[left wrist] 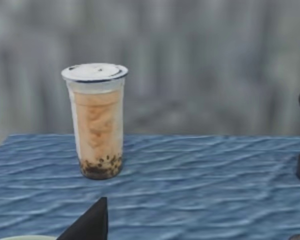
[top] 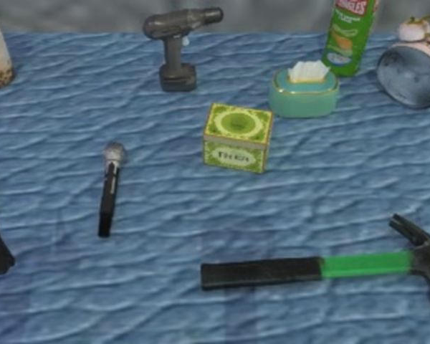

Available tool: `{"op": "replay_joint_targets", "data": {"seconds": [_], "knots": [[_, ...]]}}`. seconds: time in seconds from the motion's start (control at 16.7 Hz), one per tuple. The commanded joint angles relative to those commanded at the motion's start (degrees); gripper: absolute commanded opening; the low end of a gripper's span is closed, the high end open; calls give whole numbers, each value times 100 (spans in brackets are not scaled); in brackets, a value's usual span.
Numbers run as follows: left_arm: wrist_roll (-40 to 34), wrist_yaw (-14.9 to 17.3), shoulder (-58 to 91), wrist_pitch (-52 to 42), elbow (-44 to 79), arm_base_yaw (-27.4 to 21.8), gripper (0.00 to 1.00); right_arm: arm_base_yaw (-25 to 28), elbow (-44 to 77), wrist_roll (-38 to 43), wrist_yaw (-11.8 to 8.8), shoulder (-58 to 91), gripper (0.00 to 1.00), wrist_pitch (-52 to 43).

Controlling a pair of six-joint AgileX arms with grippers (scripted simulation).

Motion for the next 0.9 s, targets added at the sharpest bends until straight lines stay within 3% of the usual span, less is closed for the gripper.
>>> {"op": "replay_joint_targets", "data": {"seconds": [0.42,0.9], "knots": [[-174,-3,899,-535,844,-185,100,0,0,0,0,0,100,0],[-771,-64,5246,-2622,3821,-822,100,0,0,0,0,0,100,0]]}}
